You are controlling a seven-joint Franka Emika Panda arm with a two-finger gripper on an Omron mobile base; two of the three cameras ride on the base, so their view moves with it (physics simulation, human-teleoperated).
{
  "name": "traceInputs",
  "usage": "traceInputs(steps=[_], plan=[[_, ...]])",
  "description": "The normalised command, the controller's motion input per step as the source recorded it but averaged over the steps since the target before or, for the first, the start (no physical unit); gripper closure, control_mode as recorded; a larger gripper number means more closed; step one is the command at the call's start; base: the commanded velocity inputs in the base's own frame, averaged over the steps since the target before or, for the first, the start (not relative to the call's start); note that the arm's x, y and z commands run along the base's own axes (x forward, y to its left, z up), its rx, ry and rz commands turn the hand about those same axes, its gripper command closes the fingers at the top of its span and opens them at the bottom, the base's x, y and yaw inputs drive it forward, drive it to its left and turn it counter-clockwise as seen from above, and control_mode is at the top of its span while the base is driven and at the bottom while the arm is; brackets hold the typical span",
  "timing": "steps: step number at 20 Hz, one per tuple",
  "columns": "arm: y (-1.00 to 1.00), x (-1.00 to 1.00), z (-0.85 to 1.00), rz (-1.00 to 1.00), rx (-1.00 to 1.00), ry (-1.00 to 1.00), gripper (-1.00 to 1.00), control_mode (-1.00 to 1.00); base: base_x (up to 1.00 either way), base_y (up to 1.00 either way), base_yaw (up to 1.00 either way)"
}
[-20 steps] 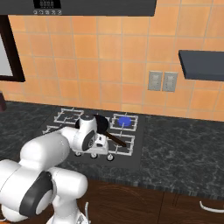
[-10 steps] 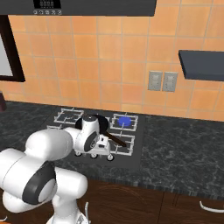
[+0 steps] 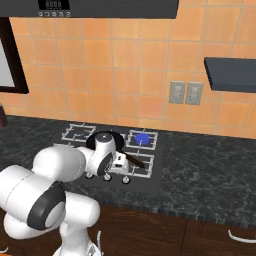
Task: Turn off the rear right burner of the stove.
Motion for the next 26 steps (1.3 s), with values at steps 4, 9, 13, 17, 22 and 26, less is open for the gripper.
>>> traceInputs(steps=[4,9,13,17,22,26], plan=[[0.00,-0.06,-0.15,0.00,0.00,-0.01,-1.00,-1.00,0.00,0.00,0.00],[0.02,-0.31,-0.16,0.00,-0.03,0.00,-1.00,-1.00,0.00,0.00,0.00],[0.11,0.00,-0.05,0.00,-0.01,0.00,-1.00,-1.00,0.00,0.00,0.00],[0.34,0.00,-0.12,0.00,-0.02,0.00,-1.00,-1.00,0.00,0.00,0.00],[0.00,-0.01,-0.14,0.00,0.00,0.00,-1.00,-1.00,0.00,0.00,0.00],[-0.01,0.00,-0.07,0.00,0.00,0.00,-1.00,-1.00,0.00,0.00,0.00]])
